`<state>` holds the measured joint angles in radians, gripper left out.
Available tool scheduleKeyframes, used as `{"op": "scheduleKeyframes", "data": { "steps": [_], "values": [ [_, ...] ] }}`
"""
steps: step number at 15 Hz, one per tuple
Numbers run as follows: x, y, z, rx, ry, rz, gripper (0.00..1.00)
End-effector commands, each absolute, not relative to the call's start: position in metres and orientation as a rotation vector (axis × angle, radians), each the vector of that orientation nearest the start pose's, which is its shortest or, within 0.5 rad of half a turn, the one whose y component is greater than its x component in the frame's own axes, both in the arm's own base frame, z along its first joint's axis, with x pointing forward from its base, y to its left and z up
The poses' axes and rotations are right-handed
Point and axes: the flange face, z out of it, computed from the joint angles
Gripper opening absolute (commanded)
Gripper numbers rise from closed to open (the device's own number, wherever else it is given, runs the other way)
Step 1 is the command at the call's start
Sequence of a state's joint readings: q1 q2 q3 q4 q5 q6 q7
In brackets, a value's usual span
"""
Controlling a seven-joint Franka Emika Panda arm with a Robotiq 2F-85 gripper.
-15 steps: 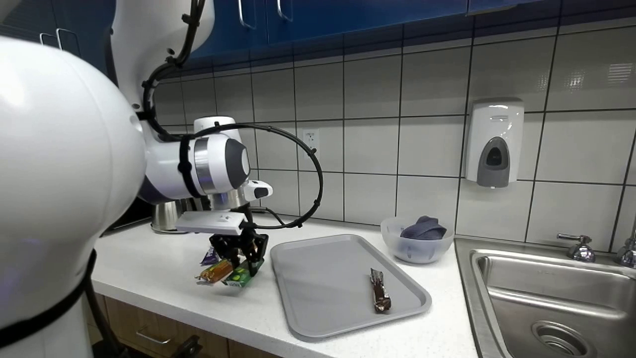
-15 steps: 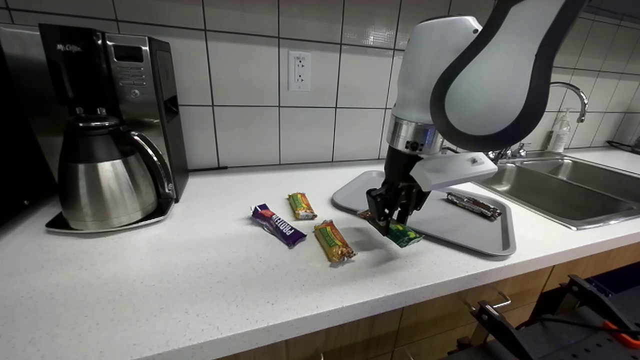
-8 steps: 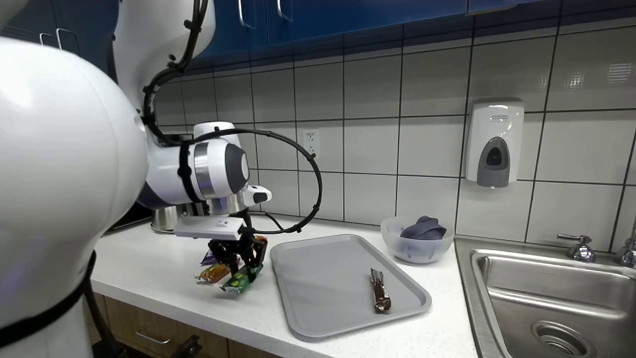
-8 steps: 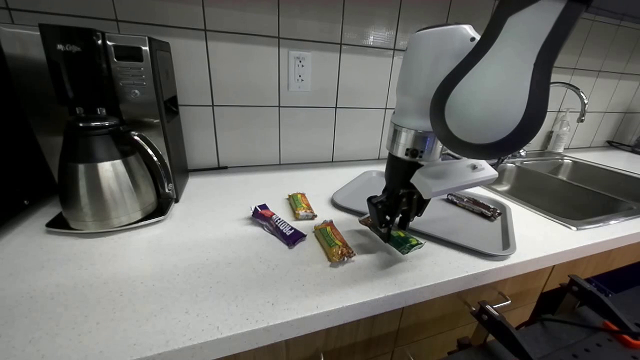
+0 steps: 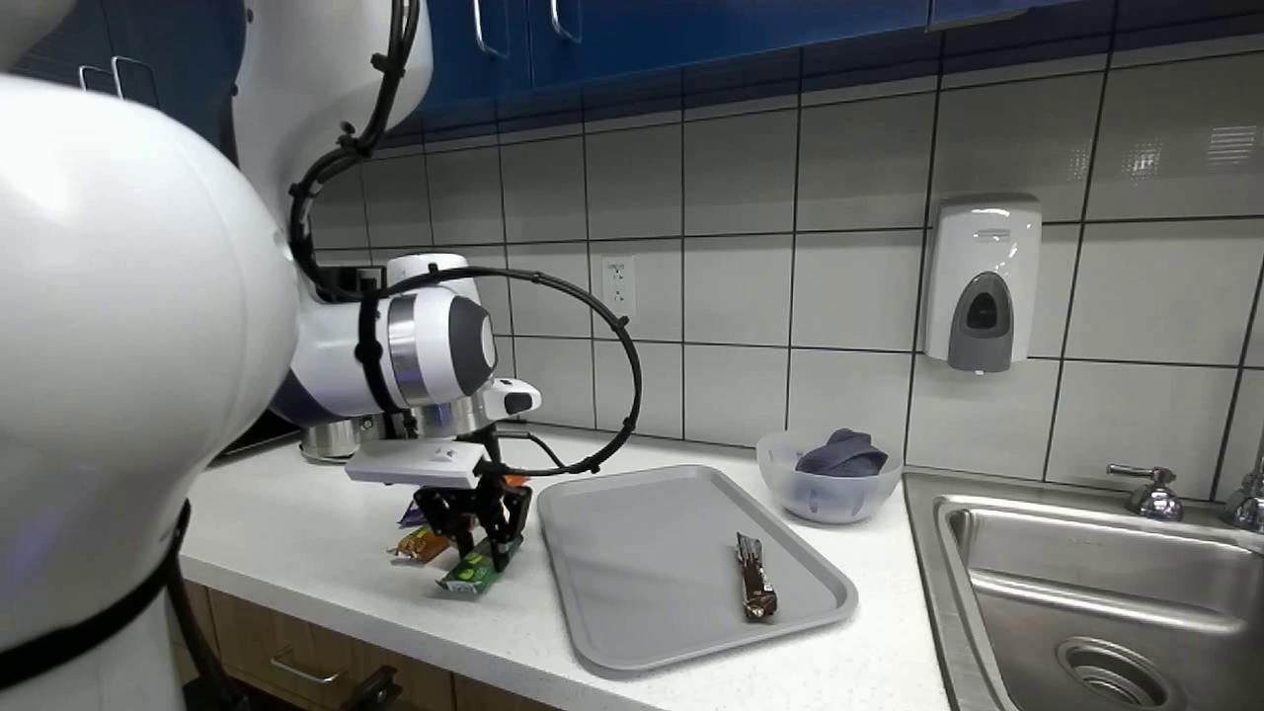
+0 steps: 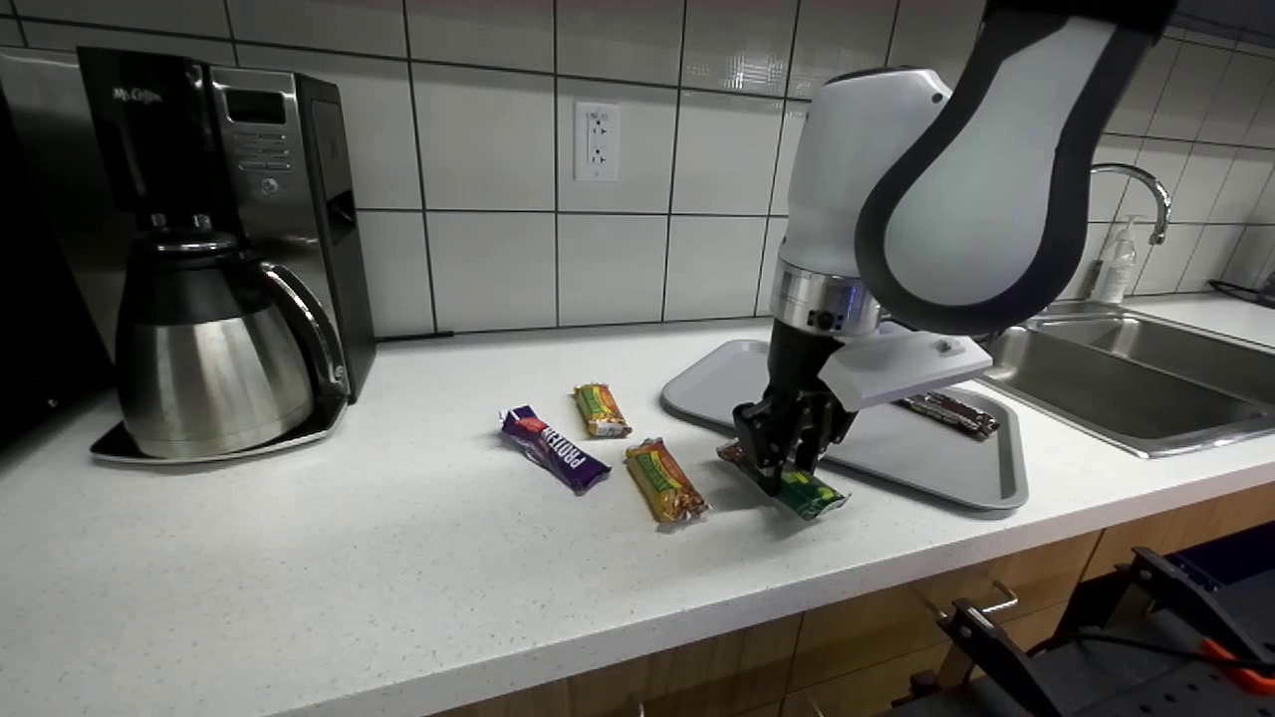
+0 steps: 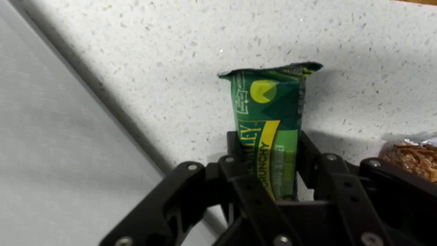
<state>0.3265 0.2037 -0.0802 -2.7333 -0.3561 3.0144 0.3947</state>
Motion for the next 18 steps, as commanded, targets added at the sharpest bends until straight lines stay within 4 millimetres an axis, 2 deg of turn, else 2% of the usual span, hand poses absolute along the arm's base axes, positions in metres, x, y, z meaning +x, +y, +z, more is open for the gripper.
{"op": "scheduleKeyframes", "data": {
  "steps": [1, 2, 7, 18],
  "values": [
    [0.380, 0.123, 0.163, -3.167, -0.318, -0.168, 0.17],
    [0.380, 0.124, 0.162, -3.168, -0.321, -0.164, 0.59],
    [0.382, 0.124, 0.163, -3.168, -0.315, -0.171, 0.98],
    [0.400, 0.113, 0.181, -3.151, -0.240, -0.250, 1.00]
  ]
}}
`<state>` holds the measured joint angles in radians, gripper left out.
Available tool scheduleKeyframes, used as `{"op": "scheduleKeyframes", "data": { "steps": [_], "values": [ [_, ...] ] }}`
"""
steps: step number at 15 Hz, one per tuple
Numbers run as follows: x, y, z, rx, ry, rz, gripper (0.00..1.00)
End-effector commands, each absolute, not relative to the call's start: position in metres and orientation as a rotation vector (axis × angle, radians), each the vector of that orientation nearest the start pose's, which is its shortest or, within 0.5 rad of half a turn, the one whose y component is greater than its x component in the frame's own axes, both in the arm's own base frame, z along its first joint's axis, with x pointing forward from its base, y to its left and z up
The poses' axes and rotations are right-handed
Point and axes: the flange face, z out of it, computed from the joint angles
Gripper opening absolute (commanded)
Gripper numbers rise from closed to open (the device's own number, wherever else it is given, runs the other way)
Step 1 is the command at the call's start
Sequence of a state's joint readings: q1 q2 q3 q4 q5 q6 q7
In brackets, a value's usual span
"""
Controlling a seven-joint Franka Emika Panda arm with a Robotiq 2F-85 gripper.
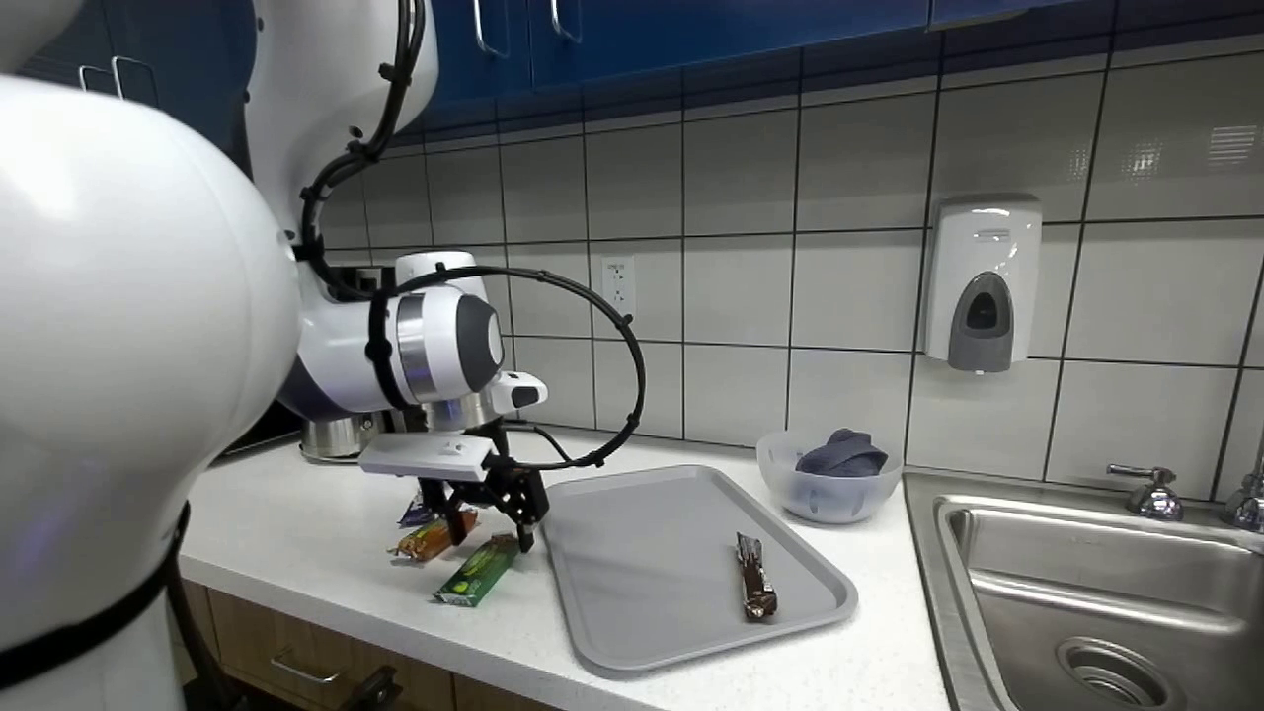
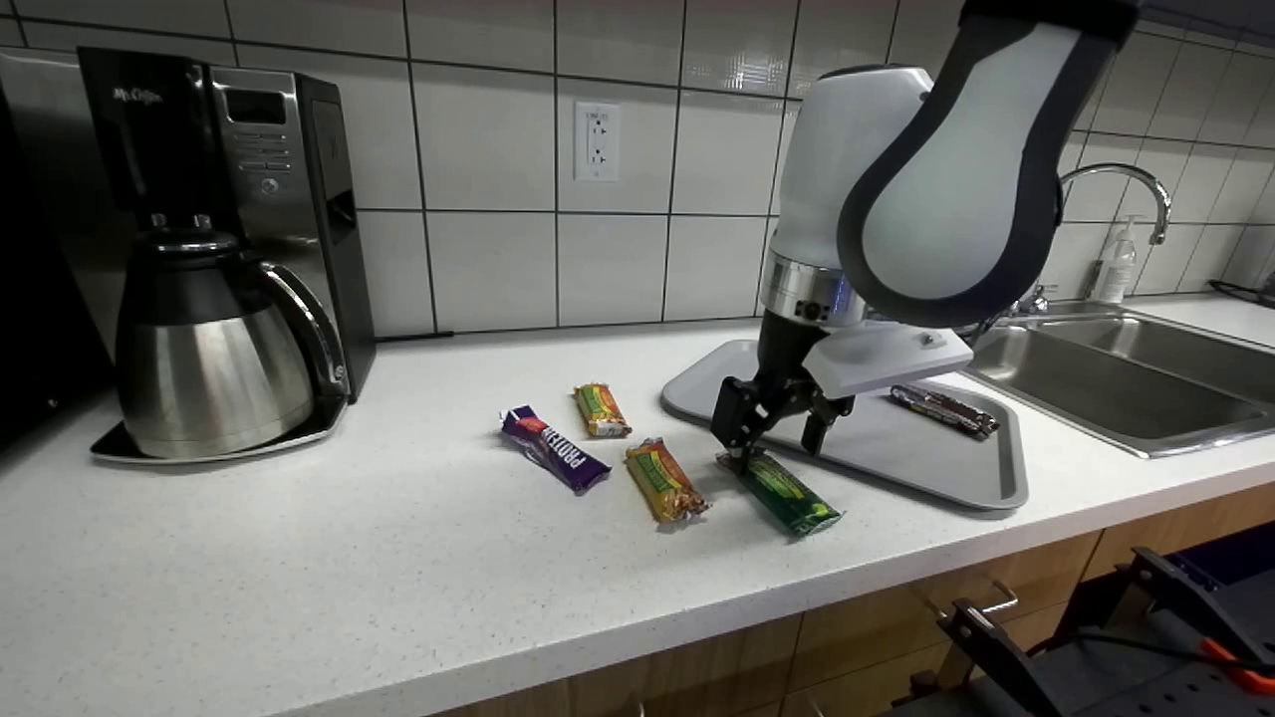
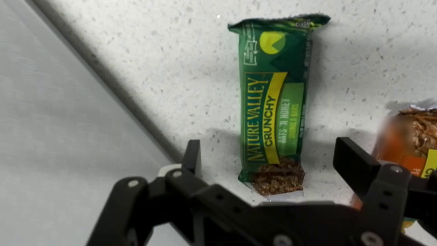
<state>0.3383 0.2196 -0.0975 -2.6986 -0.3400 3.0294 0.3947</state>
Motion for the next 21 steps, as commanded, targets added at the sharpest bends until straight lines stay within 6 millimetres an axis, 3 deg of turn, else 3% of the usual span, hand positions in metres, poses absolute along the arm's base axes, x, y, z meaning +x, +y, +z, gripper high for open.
{"op": "scheduleKeyframes", "data": {
  "steps": [1, 9, 21],
  "values": [
    [0.402, 0.110, 0.184, -3.151, -0.228, -0.260, 1.00],
    [0.422, 0.069, 0.200, -3.163, -0.104, -0.323, 1.00],
    [0.431, -0.016, 0.207, -3.200, 0.012, -0.359, 1.00]
  ]
}}
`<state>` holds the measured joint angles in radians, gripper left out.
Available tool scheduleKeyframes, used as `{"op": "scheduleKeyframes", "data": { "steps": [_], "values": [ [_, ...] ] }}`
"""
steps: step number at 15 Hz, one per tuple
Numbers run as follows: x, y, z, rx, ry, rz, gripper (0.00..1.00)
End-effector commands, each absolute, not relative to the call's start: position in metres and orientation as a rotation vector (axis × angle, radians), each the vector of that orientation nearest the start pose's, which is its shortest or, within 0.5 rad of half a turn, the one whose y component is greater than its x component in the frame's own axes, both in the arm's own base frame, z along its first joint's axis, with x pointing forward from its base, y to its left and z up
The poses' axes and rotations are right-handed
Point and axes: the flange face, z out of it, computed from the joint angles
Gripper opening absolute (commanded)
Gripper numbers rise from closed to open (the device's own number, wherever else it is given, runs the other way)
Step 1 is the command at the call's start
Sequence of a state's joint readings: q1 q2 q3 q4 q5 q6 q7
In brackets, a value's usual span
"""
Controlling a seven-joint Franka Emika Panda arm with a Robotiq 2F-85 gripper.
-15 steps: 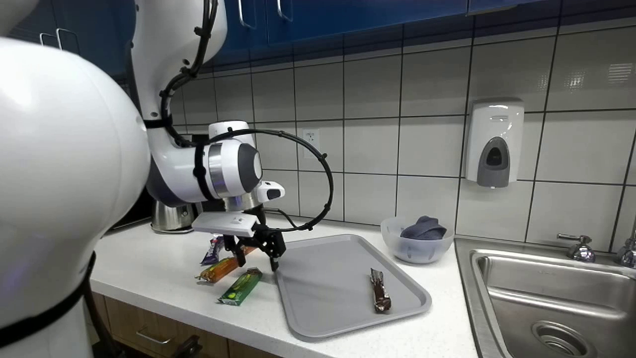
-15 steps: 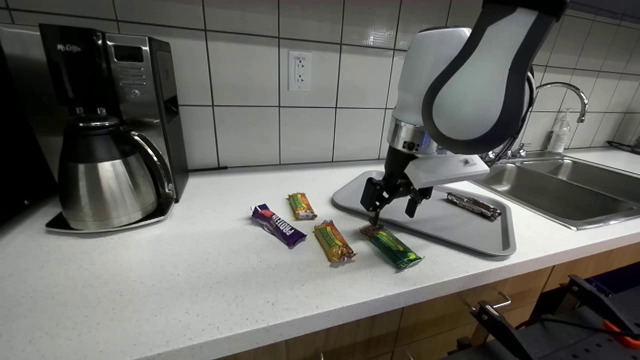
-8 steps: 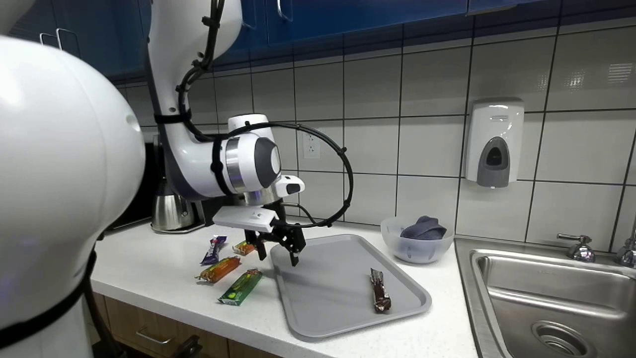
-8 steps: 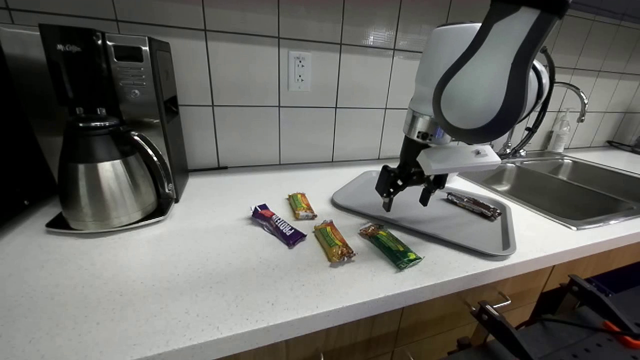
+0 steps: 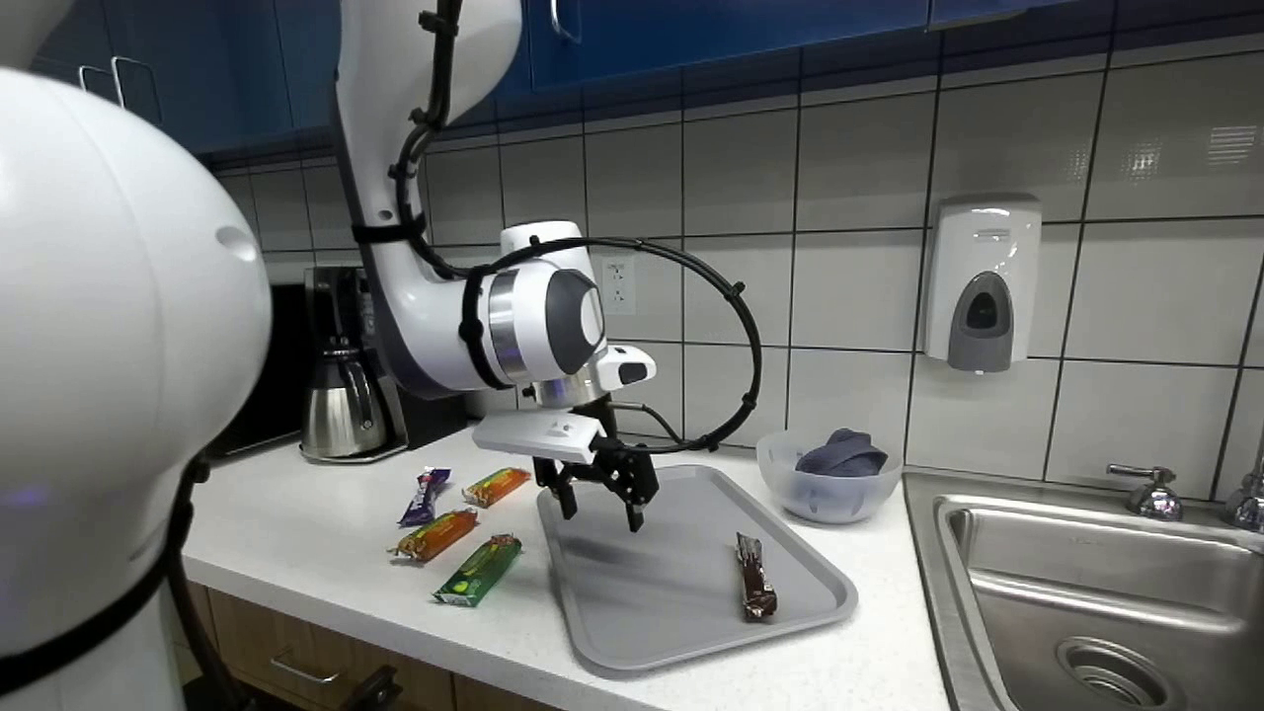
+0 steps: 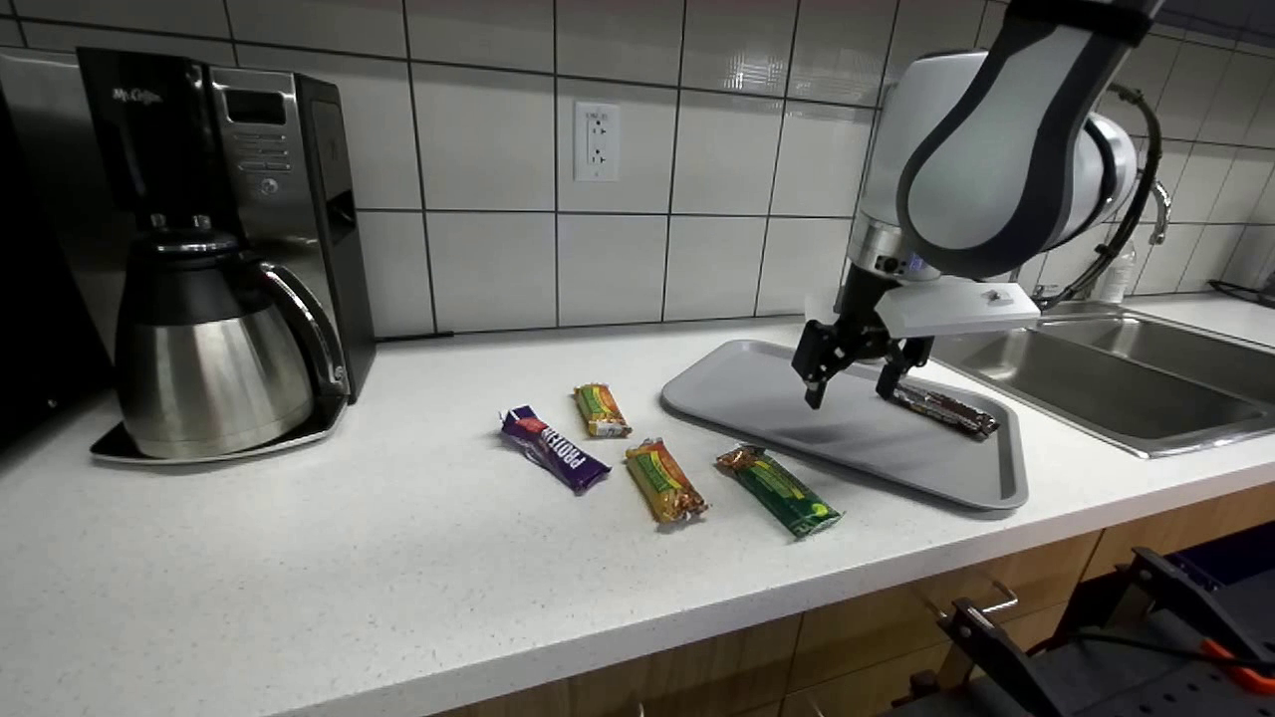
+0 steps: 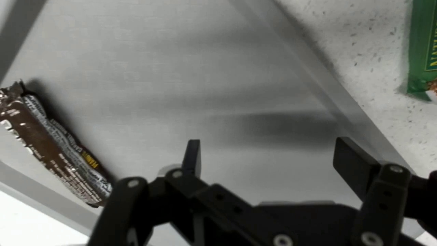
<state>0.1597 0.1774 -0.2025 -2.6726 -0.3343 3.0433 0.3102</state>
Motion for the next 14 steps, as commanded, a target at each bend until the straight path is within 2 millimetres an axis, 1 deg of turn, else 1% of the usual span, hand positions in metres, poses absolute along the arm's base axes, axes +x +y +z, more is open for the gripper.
{"op": "scheduleKeyframes", "data": {
  "steps": [1, 7, 14],
  "values": [
    [0.431, -0.022, 0.207, -3.202, 0.017, -0.359, 1.00],
    [0.434, -0.059, 0.209, -3.223, 0.058, -0.378, 1.00],
    [0.435, -0.099, 0.210, -3.248, 0.164, -0.378, 1.00]
  ]
}}
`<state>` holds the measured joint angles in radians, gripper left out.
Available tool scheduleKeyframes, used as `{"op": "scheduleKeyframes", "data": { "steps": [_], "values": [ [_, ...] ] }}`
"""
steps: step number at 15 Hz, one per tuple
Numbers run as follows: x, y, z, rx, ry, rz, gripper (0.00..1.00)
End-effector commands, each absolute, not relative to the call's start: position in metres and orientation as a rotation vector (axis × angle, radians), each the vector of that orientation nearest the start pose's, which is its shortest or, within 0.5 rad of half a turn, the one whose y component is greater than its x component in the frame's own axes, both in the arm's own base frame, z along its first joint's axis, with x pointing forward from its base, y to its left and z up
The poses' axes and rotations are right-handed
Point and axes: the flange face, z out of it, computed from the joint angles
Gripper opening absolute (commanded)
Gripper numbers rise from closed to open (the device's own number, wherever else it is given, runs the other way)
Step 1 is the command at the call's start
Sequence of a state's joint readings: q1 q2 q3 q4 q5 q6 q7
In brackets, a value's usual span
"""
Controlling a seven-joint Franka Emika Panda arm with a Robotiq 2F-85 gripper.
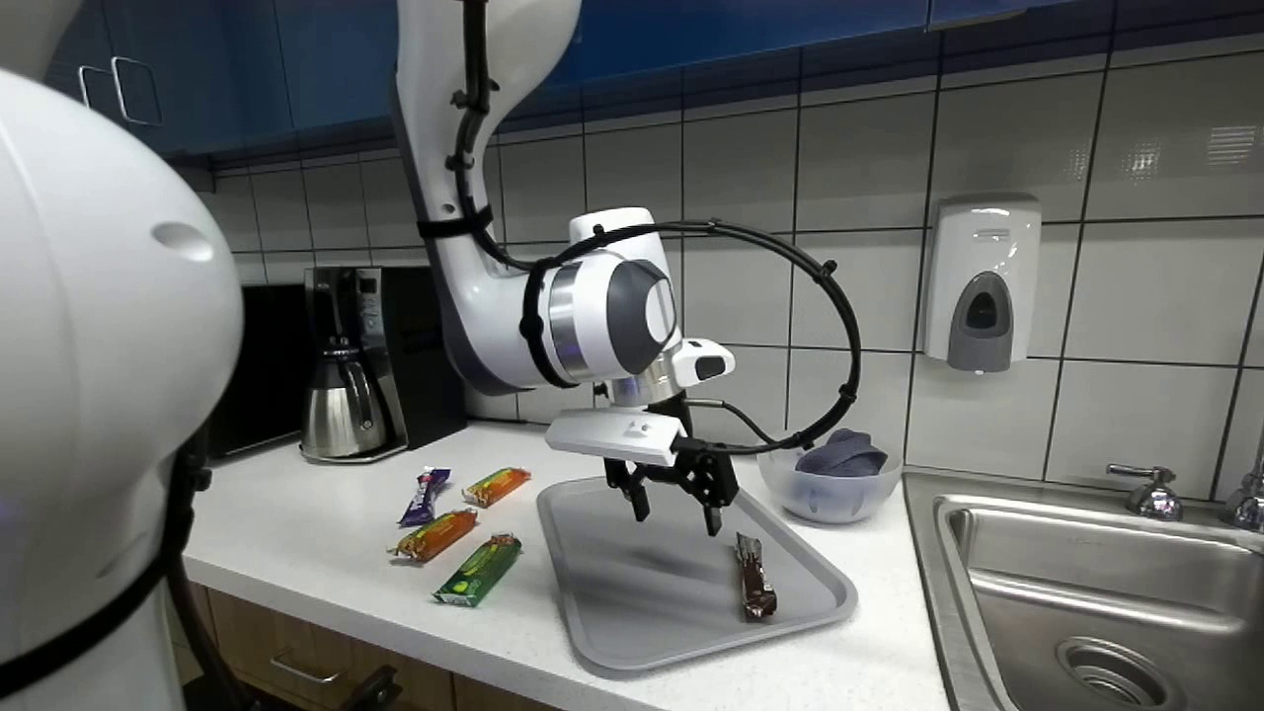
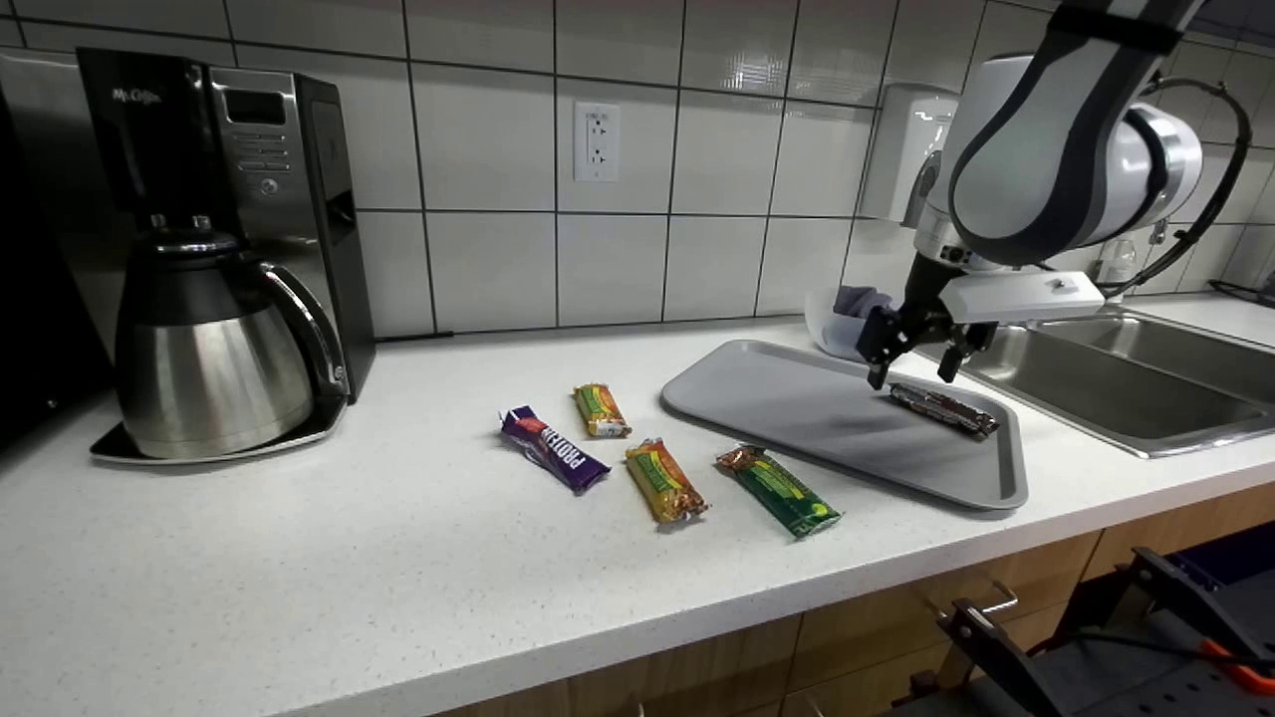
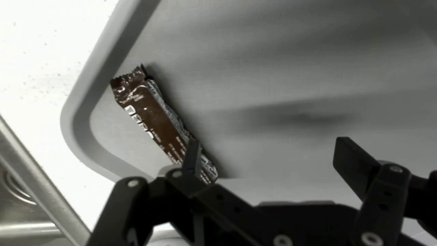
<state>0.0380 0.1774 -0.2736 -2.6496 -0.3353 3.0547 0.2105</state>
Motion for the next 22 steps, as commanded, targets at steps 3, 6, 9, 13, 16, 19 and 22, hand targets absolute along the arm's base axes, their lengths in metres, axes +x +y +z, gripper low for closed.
{"op": "scheduleKeyframes", "data": {
  "steps": [3, 6, 9, 13, 16, 19, 22],
  "values": [
    [0.436, -0.115, 0.209, -3.259, 0.209, -0.384, 1.00],
    [0.439, -0.130, 0.206, -3.270, 0.251, -0.386, 1.00],
    [0.444, -0.141, 0.199, -3.273, 0.253, -0.372, 1.00],
    [0.452, -0.148, 0.189, -3.265, 0.261, -0.344, 1.00],
    [0.460, -0.150, 0.184, -3.262, 0.258, -0.339, 1.00],
    [0.467, -0.153, 0.178, -3.257, 0.266, -0.331, 1.00],
    [0.471, -0.155, 0.174, -3.254, 0.277, -0.325, 1.00]
  ]
}}
